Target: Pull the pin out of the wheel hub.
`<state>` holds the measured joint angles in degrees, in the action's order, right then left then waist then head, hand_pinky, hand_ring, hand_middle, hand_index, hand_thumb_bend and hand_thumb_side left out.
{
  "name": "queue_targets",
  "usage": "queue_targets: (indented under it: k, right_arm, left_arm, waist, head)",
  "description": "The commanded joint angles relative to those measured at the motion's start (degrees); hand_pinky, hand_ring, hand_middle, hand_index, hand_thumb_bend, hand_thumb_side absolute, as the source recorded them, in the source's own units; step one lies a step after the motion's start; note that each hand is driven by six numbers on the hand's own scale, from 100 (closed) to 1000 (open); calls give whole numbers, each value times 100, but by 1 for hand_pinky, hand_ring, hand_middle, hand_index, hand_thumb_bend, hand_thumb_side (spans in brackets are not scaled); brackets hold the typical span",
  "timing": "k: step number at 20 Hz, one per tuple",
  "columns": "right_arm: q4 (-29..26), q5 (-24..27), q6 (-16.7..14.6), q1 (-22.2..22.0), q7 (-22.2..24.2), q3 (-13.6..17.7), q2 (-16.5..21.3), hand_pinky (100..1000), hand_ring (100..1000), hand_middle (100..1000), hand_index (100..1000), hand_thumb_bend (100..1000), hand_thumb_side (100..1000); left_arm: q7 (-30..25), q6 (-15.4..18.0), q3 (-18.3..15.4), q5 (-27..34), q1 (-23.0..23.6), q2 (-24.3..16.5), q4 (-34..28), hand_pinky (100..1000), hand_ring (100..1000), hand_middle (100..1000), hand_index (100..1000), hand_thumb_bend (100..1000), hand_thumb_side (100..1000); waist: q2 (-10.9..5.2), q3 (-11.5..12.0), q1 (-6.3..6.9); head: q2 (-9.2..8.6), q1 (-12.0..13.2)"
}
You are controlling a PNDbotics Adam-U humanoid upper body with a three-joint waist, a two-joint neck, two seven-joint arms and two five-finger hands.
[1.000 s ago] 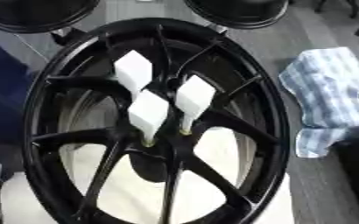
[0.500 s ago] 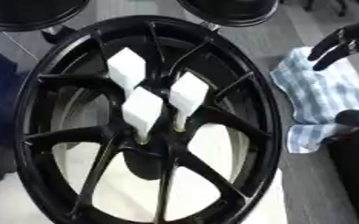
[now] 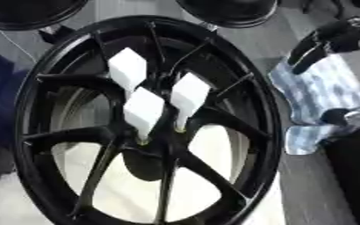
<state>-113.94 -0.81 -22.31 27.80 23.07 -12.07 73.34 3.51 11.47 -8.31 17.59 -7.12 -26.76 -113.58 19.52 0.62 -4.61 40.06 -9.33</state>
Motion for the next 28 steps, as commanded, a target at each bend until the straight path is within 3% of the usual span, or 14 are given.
queue_targets:
  k: [1,12,18,28]
  right_arm:
    - [-65,224,167,310,135,-77,-10,811,814,756,765,458,214]
    - [-65,740,833,1584,815,-602,-755,809,811,754,756,471,190]
    - [-65,727,1136,1760,965,-717,-954,806,813,760,764,517,148]
    - [-65,459,1458,1815,1062,-816,-1119,806,822,781,805,564,129]
  left_arm:
    - [-5,1,2,-43,-52,-148,-102,896,753,627,773,100,721]
    - [-21,-7,22,-9,-131,-162,-102,895,753,627,773,100,718]
    - [-20,14,17,39,-218,-168,-102,894,753,627,773,100,713]
    - [-32,-7,8,54,-254,-144,-102,893,754,627,773,100,715]
  waist:
    - [-75,35,-2]
    - [-47,344,-109]
    - [-4,563,-139]
    - [47,674,-158]
  head:
    - [-84,-81]
    - [-41,-353]
    - [-93,-415]
    - [-76,-408]
